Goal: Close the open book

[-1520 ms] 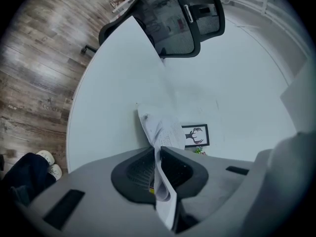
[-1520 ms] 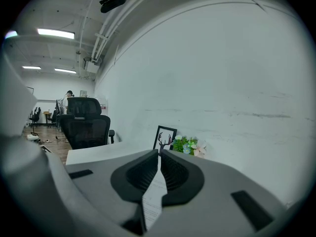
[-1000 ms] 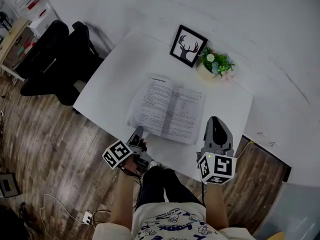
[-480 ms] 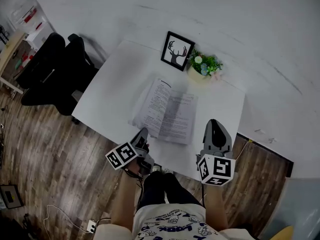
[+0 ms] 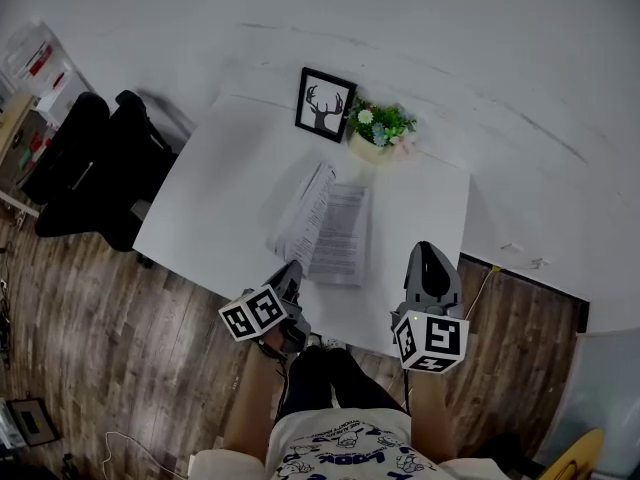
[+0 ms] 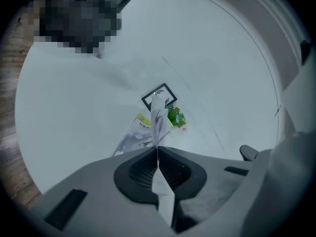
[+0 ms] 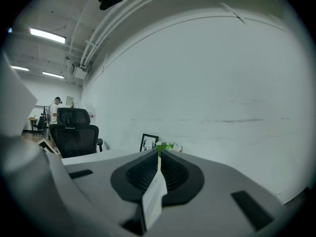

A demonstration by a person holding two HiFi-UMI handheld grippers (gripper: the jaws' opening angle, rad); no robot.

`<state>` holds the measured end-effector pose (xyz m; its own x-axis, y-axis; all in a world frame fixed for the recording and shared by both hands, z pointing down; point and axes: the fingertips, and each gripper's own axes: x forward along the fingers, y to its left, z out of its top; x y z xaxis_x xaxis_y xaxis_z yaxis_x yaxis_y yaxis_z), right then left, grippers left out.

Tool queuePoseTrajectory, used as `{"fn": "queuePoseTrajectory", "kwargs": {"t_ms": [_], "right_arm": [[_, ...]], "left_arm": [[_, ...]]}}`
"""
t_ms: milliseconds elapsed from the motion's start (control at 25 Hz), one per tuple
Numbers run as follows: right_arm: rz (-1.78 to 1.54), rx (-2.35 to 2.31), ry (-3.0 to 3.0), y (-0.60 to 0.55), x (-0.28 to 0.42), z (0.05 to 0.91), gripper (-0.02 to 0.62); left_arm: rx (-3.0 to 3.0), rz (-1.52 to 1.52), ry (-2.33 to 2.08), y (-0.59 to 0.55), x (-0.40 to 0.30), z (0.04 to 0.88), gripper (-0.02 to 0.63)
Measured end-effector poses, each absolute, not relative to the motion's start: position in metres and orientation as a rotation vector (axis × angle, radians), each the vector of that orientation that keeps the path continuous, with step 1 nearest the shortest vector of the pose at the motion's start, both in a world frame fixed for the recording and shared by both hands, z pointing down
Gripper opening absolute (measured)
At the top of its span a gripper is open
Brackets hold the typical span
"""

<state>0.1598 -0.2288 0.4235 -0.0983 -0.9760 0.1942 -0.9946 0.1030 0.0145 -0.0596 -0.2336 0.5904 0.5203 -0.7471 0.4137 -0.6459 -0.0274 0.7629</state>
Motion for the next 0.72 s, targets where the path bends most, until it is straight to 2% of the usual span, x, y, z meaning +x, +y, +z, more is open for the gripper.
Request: {"fn": "queuePoseTrajectory", "kwargs": {"t_ms": [240, 720], "right_arm": [[0.19, 2.05, -2.167, -0.217, 0.184, 0.424, 0.037], [0.226, 2.115, -2.094, -0.198, 0.215, 0.433, 0.037]], "left_arm": [[1.786, -0.005, -1.168, -0.229, -0.035, 0.599, 0.029], [2.04, 0.458, -1.229, -0.22, 0.0, 0.621, 0.031]]}}
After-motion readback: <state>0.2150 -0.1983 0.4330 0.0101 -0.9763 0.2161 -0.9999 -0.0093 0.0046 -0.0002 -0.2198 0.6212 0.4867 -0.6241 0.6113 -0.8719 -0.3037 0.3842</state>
